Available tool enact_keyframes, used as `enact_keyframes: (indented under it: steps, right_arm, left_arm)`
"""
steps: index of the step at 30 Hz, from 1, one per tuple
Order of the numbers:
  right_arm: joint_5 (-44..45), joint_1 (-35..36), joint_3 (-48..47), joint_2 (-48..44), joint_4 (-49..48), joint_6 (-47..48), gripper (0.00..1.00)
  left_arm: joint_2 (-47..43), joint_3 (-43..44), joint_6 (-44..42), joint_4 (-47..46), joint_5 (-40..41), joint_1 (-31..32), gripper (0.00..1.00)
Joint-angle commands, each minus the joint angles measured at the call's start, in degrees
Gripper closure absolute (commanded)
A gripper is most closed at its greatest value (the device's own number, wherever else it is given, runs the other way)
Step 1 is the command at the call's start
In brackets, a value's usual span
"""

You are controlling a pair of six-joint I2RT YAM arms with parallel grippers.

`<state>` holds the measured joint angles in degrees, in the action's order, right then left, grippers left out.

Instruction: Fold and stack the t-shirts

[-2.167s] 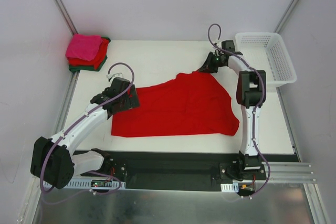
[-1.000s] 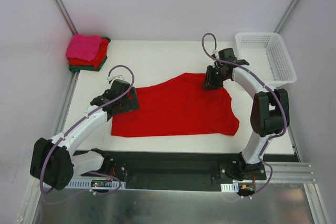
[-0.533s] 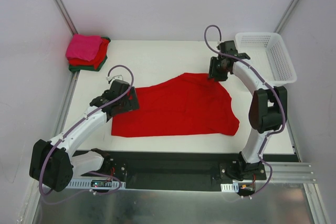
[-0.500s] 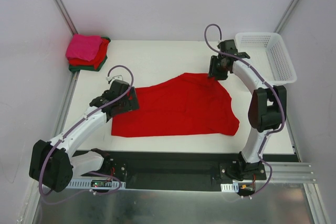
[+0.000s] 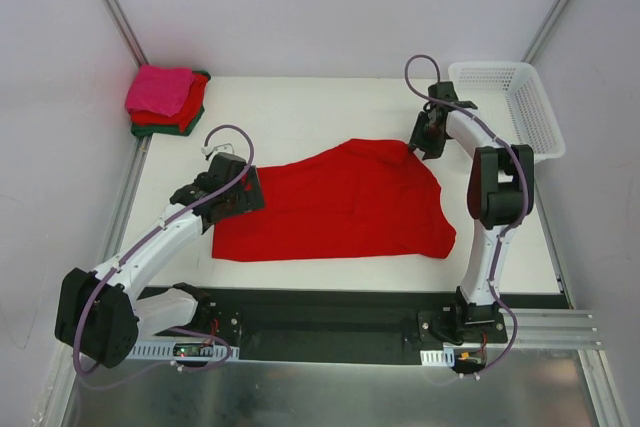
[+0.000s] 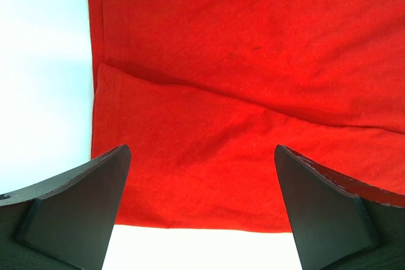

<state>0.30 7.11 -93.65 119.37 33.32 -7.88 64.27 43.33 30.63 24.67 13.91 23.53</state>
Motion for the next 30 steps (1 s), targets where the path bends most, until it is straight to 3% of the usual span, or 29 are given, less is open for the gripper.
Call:
enact_keyframes:
  steps: [1,13,30]
  right_arm:
    - [-3.02,-1.22,-1.10,-0.54,-3.08,-2.14,0.53]
    - [-9.87,-3.42,1.62,-3.44,-11.07,-6.36,0.52]
    - [-14.27,-5.18,-0.22,-0.46,-12.84,-9.52,0.52]
  left_arm:
    - [-1.08,0.09,-0.49,-0.41,0.41,-0.50,0.02]
    - [-0.46,0.61,-0.57,-0.41,0.24,-0.50,0.02]
    - [0.68,1.84,-1.01,-0.41,0.24,-0.50,0.02]
